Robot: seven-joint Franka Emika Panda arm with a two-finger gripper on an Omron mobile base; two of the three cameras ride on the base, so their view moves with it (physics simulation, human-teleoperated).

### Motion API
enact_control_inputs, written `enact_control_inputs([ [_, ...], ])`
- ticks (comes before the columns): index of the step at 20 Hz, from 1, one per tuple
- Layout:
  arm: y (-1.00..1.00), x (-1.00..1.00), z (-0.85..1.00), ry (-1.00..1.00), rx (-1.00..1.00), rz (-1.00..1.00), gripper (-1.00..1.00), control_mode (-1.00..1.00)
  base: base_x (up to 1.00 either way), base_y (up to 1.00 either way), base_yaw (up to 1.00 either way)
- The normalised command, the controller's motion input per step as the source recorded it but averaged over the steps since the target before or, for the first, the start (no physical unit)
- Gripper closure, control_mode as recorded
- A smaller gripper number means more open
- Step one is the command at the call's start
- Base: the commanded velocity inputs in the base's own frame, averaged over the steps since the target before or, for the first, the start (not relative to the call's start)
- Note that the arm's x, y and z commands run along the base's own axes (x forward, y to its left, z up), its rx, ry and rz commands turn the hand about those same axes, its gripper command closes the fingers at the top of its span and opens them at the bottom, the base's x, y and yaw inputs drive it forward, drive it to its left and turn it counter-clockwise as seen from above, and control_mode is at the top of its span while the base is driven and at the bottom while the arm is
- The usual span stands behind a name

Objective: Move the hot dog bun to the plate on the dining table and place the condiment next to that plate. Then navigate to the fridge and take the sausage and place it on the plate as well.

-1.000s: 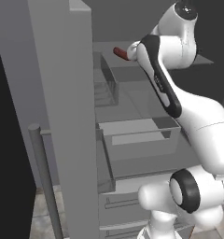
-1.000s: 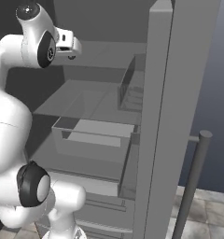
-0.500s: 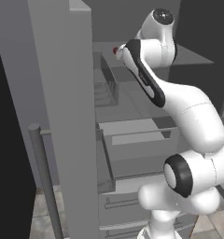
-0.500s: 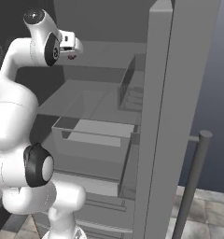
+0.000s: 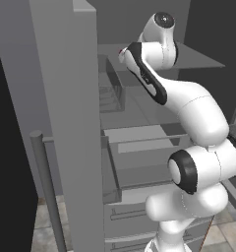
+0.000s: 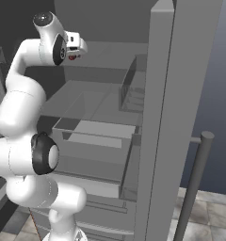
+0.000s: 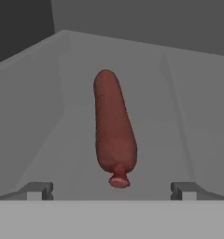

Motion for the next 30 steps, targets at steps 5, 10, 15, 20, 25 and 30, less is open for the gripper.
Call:
enact_control_inputs([
  [5, 0.00, 0.41, -0.08, 0.00, -0.02, 0.03, -1.00, -1.00, 0.00, 0.00, 0.00],
  [10, 0.00, 0.41, -0.08, 0.00, -0.02, 0.02, -1.00, -1.00, 0.00, 0.00, 0.00],
  [15, 0.02, 0.34, -0.09, 0.00, -0.02, 0.01, -1.00, -1.00, 0.00, 0.00, 0.00],
  [20, 0.10, 0.06, -0.17, 0.00, -0.07, 0.00, 1.00, -1.00, 0.00, 0.00, 0.00],
  [25, 0.06, -0.01, -0.23, 0.00, -0.05, 0.00, 1.00, -1.00, 0.00, 0.00, 0.00],
  [30, 0.01, -0.09, -0.17, 0.00, -0.04, 0.00, 1.00, -1.00, 0.00, 0.00, 0.00],
])
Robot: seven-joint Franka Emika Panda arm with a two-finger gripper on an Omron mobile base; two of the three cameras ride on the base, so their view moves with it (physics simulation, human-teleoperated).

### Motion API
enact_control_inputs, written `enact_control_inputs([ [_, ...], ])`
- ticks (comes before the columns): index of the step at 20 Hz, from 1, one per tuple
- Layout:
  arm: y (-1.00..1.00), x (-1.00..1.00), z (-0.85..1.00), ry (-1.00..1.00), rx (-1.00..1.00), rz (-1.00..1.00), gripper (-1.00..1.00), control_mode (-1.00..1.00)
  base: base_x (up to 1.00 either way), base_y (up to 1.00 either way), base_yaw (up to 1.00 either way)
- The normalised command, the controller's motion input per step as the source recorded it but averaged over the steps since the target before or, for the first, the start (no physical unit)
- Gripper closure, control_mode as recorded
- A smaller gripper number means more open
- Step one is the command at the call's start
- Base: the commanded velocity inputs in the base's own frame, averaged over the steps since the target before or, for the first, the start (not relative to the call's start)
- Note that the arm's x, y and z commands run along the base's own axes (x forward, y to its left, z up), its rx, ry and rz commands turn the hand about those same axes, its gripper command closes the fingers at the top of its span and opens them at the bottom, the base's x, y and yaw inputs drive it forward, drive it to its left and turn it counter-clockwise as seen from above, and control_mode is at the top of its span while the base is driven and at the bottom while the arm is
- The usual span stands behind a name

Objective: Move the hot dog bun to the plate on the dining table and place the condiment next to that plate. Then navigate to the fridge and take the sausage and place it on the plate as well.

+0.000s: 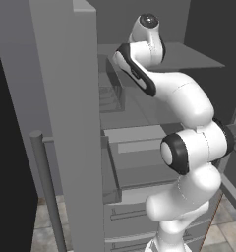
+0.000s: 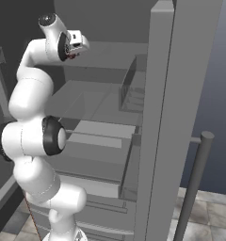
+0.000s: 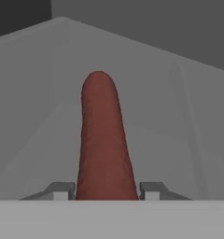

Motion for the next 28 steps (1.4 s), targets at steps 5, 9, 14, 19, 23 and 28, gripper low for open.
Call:
enact_control_inputs([
  [5, 0.00, -0.62, -0.02, -0.12, 0.00, 0.00, 1.00, -1.00, 0.00, 0.00, 0.00],
  [9, -0.08, -0.99, 0.05, -0.22, 0.01, -0.04, 1.00, -1.00, 0.00, 0.00, 0.00],
  [14, -0.16, -1.00, 0.15, -0.23, 0.01, -0.03, 1.00, -1.00, 0.00, 0.00, 0.00],
  [19, -0.29, -1.00, 0.29, -0.17, 0.04, -0.05, 1.00, -1.00, 0.00, 0.00, 0.00],
  [23, -0.40, -1.00, 0.43, -0.05, 0.12, -0.09, 1.00, -1.00, 0.00, 0.00, 0.00],
  [28, -0.40, -1.00, 0.26, -0.01, 0.10, -0.13, 1.00, -1.00, 0.00, 0.00, 0.00],
])
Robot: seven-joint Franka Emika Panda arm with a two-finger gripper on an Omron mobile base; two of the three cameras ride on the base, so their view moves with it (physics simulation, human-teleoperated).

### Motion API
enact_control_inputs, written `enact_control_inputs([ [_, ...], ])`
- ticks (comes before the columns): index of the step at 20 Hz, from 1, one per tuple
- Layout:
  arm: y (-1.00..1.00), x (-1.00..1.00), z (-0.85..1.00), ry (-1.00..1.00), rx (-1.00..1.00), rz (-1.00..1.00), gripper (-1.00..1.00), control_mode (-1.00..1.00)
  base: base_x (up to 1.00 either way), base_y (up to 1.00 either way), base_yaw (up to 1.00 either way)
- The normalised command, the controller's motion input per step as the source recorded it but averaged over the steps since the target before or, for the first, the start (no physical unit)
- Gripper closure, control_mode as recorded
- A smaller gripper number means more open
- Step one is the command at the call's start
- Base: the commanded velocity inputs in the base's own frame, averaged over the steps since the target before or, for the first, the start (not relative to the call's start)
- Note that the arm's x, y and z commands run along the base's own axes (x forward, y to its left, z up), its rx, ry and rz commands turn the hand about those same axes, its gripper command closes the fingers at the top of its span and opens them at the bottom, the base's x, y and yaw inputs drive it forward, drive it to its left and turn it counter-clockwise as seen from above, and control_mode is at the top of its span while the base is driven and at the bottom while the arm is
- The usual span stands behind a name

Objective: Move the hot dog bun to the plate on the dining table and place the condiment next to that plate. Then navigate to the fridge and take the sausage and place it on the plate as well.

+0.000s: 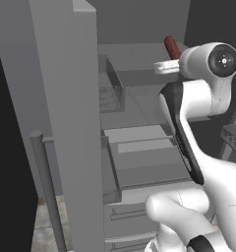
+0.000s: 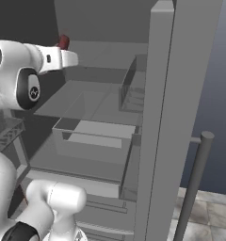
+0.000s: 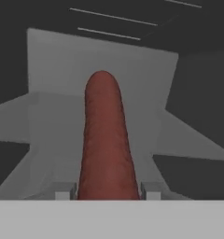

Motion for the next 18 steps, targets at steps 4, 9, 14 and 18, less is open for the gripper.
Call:
enact_control_inputs([
  [4, -0.29, -1.00, 0.01, 0.00, 0.09, -0.12, 1.00, -1.00, 0.00, 0.00, 0.00],
  [9, -0.14, -1.00, 0.00, 0.00, 0.05, -0.10, 1.00, -1.00, 0.00, 0.00, 0.00],
  [14, 0.00, -0.70, -0.02, 0.00, 0.00, -0.05, 1.00, -1.00, 0.00, 0.00, 0.00],
  [18, 0.00, -0.16, 0.00, 0.01, 0.00, 0.00, 1.00, -1.00, 0.00, 0.00, 0.00],
])
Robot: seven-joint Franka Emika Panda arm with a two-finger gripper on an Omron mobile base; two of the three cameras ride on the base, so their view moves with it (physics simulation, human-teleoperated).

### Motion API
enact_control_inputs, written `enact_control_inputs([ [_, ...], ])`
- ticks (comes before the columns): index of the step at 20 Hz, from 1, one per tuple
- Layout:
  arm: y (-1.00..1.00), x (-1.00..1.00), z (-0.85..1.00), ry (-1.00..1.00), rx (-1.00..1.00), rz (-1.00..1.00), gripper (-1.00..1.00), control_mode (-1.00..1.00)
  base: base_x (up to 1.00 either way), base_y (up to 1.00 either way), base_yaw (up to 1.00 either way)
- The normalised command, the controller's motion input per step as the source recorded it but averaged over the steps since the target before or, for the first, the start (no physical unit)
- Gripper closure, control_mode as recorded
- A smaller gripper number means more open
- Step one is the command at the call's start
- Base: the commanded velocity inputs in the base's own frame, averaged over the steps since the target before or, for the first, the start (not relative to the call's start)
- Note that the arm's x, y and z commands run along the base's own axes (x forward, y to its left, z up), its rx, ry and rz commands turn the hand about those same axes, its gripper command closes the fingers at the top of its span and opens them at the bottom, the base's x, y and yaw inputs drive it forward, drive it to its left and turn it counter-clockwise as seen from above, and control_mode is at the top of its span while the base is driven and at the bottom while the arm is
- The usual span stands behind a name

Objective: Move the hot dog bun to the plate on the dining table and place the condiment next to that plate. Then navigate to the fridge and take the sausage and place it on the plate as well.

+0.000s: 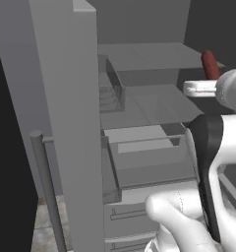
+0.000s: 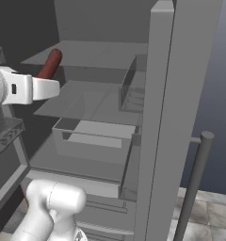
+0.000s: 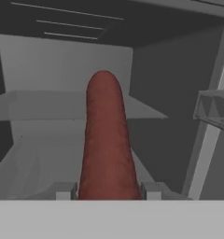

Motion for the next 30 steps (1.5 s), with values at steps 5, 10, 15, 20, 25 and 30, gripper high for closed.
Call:
enact_control_inputs([
  [5, 0.00, -0.22, -0.03, 0.00, 0.00, -0.02, 1.00, 1.00, -0.25, 0.05, -0.03],
  [10, 0.00, 0.00, 0.00, 0.00, 0.00, 0.00, 1.00, 1.00, -0.79, 0.36, -0.13],
  [15, 0.00, 0.00, 0.00, 0.00, 0.00, 0.00, 1.00, 1.00, -0.67, 0.58, -0.24],
  [20, 0.00, 0.00, 0.00, 0.00, 0.00, 0.00, 1.00, 1.00, -0.62, 0.66, -0.37],
  [25, 0.00, 0.00, 0.00, 0.00, 0.00, 0.00, 1.00, 1.00, -0.72, 0.38, -0.66],
  [30, 0.00, 0.00, 0.00, 0.00, 0.00, 0.00, 1.00, 1.00, -0.67, 0.20, -0.81],
])
